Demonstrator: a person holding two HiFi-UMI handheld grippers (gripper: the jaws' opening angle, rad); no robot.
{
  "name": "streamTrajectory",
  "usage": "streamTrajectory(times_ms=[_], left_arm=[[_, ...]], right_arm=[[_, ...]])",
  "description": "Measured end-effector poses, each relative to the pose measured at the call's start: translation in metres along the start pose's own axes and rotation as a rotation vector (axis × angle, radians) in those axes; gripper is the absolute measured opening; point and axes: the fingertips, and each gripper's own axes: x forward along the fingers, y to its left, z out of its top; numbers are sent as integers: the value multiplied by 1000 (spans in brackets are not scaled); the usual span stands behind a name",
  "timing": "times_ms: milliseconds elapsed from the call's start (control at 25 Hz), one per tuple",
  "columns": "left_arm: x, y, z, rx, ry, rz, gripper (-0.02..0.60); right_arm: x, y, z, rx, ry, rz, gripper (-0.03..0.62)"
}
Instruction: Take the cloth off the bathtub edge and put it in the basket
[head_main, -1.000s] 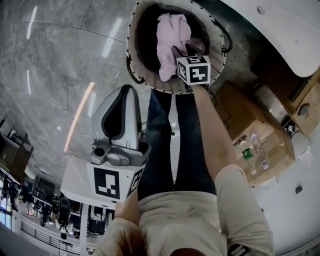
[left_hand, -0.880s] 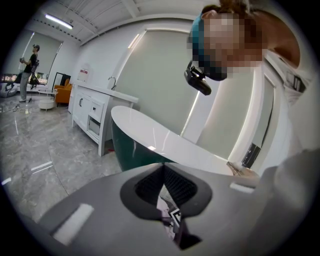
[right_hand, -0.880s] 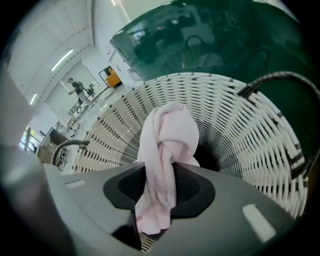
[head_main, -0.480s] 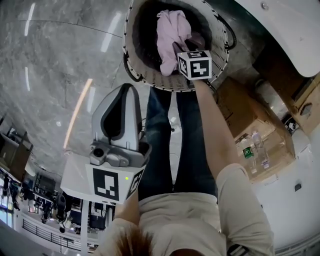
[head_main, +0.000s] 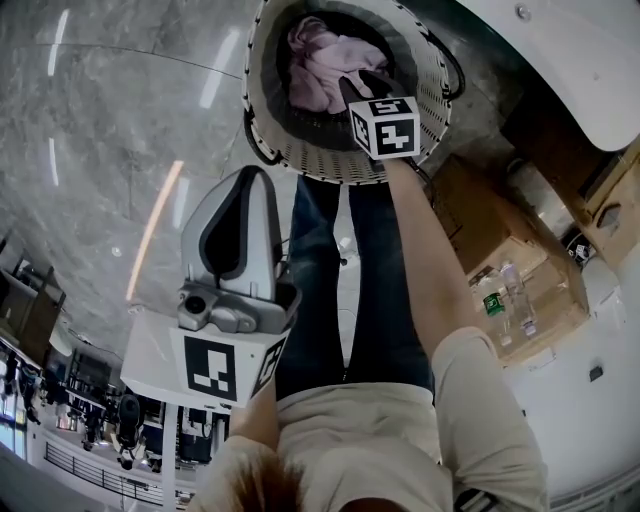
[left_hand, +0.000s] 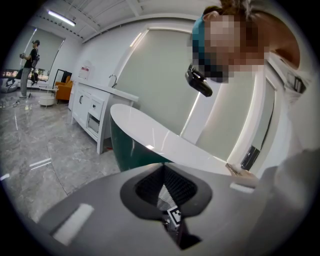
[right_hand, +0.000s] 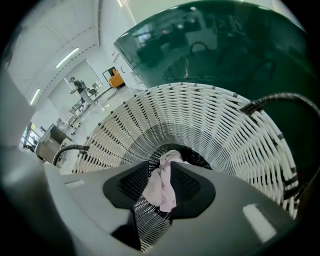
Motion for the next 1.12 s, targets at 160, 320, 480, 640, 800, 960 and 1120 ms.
streamTrajectory(times_ms=[160, 320, 480, 640, 800, 960, 1120], left_arm=[[-1, -1, 1, -1, -5, -1, 49], [-2, -3, 3, 1, -11, -3, 48], [-2, -5, 5, 5, -16, -1, 49], [-2, -7, 6, 4, -18, -1, 48], [-1, -9, 9, 5, -24, -3, 49], [0, -11, 15, 9, -32, -6, 49], [1, -13, 20, 15, -41, -7, 49]], right_arm=[[-3, -2, -4, 1, 3, -11, 124], [-8, -2, -3, 2, -5, -18, 124], [-11, -2, 2, 5, -28, -13, 123], [-17, -4, 7, 7, -49, -22, 82], [-22, -7, 10, 2, -59, -32, 48], [-27, -10, 13, 10, -65, -39, 46], [-32, -11, 17, 21, -77, -44, 28]])
